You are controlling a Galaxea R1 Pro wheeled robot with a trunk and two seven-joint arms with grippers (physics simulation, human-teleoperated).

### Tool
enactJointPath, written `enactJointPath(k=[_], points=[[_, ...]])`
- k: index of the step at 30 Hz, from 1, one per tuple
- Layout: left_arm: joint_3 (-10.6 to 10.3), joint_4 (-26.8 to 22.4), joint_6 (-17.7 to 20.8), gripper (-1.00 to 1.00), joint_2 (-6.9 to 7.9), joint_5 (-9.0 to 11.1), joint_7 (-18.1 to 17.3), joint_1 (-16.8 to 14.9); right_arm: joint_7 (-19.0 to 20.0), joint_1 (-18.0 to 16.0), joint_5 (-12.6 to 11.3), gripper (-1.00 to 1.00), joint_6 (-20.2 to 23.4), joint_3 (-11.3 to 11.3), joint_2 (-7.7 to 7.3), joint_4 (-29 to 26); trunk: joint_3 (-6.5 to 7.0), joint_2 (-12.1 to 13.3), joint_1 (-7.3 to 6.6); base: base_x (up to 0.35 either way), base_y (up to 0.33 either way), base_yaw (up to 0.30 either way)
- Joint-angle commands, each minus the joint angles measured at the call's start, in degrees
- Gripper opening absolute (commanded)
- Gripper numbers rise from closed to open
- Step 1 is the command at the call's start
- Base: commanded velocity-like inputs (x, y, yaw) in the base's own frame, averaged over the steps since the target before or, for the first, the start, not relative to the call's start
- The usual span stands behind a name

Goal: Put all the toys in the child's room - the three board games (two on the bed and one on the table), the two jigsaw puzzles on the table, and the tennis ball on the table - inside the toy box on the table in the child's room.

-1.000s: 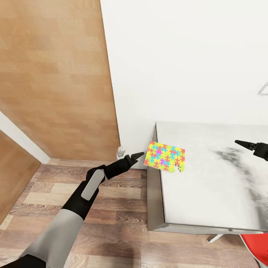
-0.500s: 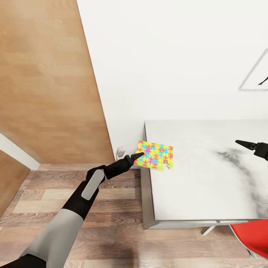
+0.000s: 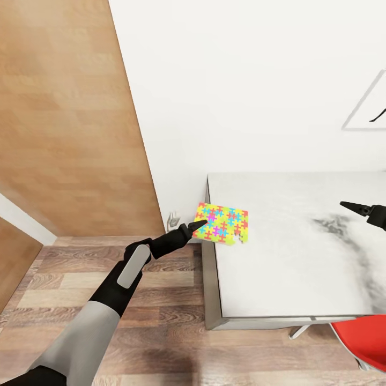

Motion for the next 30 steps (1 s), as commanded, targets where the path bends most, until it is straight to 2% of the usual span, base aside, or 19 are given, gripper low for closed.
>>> enactJointPath(k=[1, 4, 5, 30], points=[[0.06, 0.09, 0.32, 1.0, 0.0, 0.3, 0.0, -0.03, 0.6, -0.05, 0.52, 1.0, 0.25, -0.1, -0.02, 0.0, -0.04, -0.02, 0.0, 0.0, 0.0, -0.007], [0.08, 0.15, 0.32, 1.0, 0.01, 0.31, 0.0, -0.03, 0.6, -0.05, 0.52, 1.0, 0.25, -0.12, -0.04, 0.0, -0.04, -0.02, 0.0, 0.0, 0.0, -0.006], [0.09, 0.21, 0.32, -1.0, 0.02, 0.32, 0.0, -0.03, 0.6, -0.05, 0.52, 1.0, 0.25, -0.13, -0.05, 0.0, -0.04, -0.02, 0.0, 0.0, 0.0, -0.004], [-0.17, -0.72, 0.45, -1.0, 0.08, 0.83, -0.62, 0.38, 0.66, -0.04, 0.47, 1.0, 0.25, 0.14, 0.3, 0.0, -0.04, -0.02, 0.0, 0.0, 0.0, -0.001]])
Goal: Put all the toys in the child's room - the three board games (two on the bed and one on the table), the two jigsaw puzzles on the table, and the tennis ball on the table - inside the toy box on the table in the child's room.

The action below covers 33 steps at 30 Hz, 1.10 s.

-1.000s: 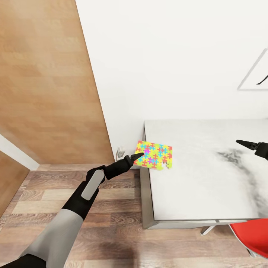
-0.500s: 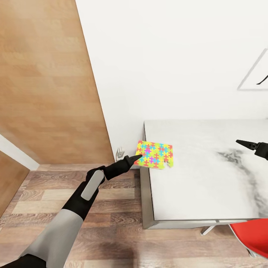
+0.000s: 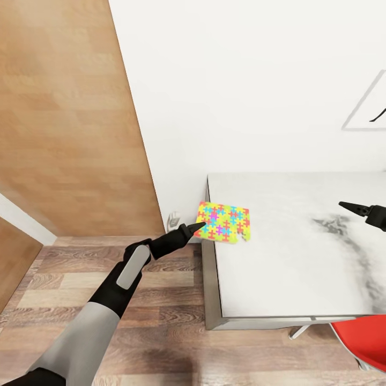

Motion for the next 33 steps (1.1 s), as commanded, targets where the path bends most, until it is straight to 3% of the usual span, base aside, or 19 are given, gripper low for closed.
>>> enactJointPath(k=[1, 17, 21, 28, 33], points=[[-0.16, -0.74, 0.32, -1.0, -0.05, -0.05, 0.17, 0.0, 0.66, -0.03, 0.53, 1.0, 0.25, -0.05, 0.01, 0.0, -0.04, -0.02, 0.0, 0.0, 0.0, 0.0], [-0.52, -4.52, 0.59, -1.0, -0.05, -0.32, 0.36, 1.02, 2.58, 0.47, 0.51, 1.0, 0.25, 0.03, 0.06, 0.0, -0.04, -0.02, 0.0, 0.0, 0.0, 0.0], [-0.54, -5.58, 0.78, -1.0, -0.03, -0.32, 0.32, 1.27, 5.67, 2.08, 0.54, 1.0, 0.25, -0.06, -0.04, 0.0, -0.04, -0.02, 0.0, 0.0, 0.0, 0.0], [-0.37, -10.52, 1.56, -1.0, 0.08, -0.33, 0.37, 3.1, 14.69, 5.86, 0.62, 1.0, 0.25, -0.28, -0.12, 0.0, -0.04, -0.02, 0.0, 0.0, 0.0, 0.0], [-0.12, -13.64, 2.2, -1.0, 0.18, -0.36, 0.38, 4.35, 17.99, 7.25, 0.71, 1.0, 0.25, -0.32, 0.02, 0.0, 0.86, 1.98, -1.1, 0.0, 0.0, 0.0]])
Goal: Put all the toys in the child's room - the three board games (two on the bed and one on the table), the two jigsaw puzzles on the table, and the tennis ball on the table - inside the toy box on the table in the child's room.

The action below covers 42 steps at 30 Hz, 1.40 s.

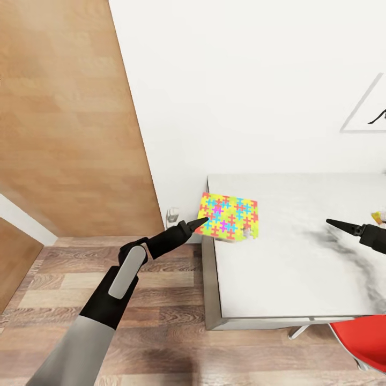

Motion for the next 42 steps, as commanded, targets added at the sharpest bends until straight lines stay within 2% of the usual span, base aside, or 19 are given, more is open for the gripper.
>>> enactJointPath(k=[1, 10, 12, 17, 42], points=[[0.08, -0.5, 0.47, -1.0, -0.01, 0.15, 0.0, 0.18, 0.92, 0.28, 0.39, 1.0, 0.27, -0.1, 0.04, 0.0, 0.15, 0.39, -0.23, 0.0, 0.0, 0.0], [0.23, -2.7, 0.95, -1.0, 0.07, 0.16, 0.25, 0.91, 2.32, 1.54, 0.62, 1.0, 0.27, -0.22, 0.24, 0.02, 1.76, 4.0, -2.2, 0.0, 0.0, 0.0], [-0.42, -3.35, 0.57, -1.0, 0.72, -0.23, -0.41, 1.56, 2.15, 1.59, 1.28, 1.0, 0.27, -0.88, -0.29, -0.1, 1.76, 3.99, -2.2, 0.0, 0.0, 0.0], [-0.51, -3.93, 0.57, -1.0, 0.79, -0.25, -0.68, 1.97, 2.16, 1.56, 1.53, 1.0, 0.27, -2.46, -0.3, -0.11, 1.76, 3.99, -2.2, 0.0, 0.0, 0.0], [-0.51, -3.93, 0.57, -1.0, 0.79, -0.25, -0.68, 1.97, 2.16, 1.56, 1.53, 1.0, 0.27, -2.46, -0.3, -0.11, 1.76, 3.99, -2.2, 0.0, 0.0, 0.0]])
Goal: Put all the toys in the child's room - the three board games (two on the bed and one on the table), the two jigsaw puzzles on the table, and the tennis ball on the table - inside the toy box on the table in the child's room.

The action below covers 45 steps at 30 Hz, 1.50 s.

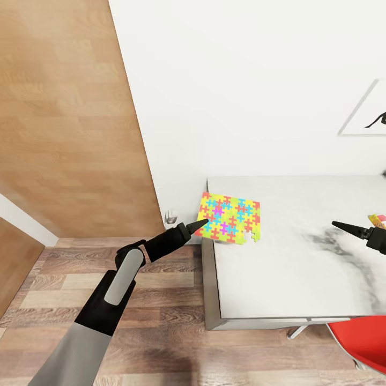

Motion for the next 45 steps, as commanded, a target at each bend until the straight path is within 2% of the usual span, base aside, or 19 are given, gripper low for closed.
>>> enactJointPath(k=[1, 11, 20, 25, 28, 45], points=[[0.06, 0.0, 0.38, -1.0, -0.02, 0.3, 0.01, -0.03, 0.41, -0.06, 0.3, 1.0, 0.29, -0.07, 0.0, 0.0, -0.04, -0.02, 0.0, 0.0, 0.0, 0.0], [0.05, 0.02, 0.38, -1.0, -0.03, 0.28, 0.06, -0.03, 0.43, -0.08, 0.31, 1.0, 0.29, -0.03, -0.01, -0.01, -0.04, -0.02, 0.0, -0.001, -0.002, 0.0], [-0.85, -2.09, 0.15, -1.0, 0.11, 0.07, 0.3, 1.21, 0.86, -0.61, -0.04, 1.0, 0.29, -2.87, -0.69, -0.04, -0.04, -0.02, 0.0, -0.058, -0.151, -0.054], [-0.94, -2.72, 0.13, -1.0, 0.14, 0.05, 0.32, 1.33, 1.02, -0.72, -0.07, 1.0, 0.29, -3.25, -0.79, -0.05, -0.04, -0.02, 0.0, -0.099, -0.23, -0.136], [-1.02, -3.42, 0.09, -1.0, 0.17, 0.02, 0.34, 1.44, 2.02, -1.38, -0.16, 1.0, 0.29, -3.72, -1.46, -0.05, -0.04, -0.02, 0.0, -0.111, -0.248, -0.055], [-0.96, -3.84, 0.02, -1.0, 0.18, 0.03, 0.37, 1.54, 3.89, -1.5, -0.18, 1.0, 0.29, -3.16, -1.66, -0.11, 1.05, -0.02, 0.0, -0.028, -0.074, -0.004]])
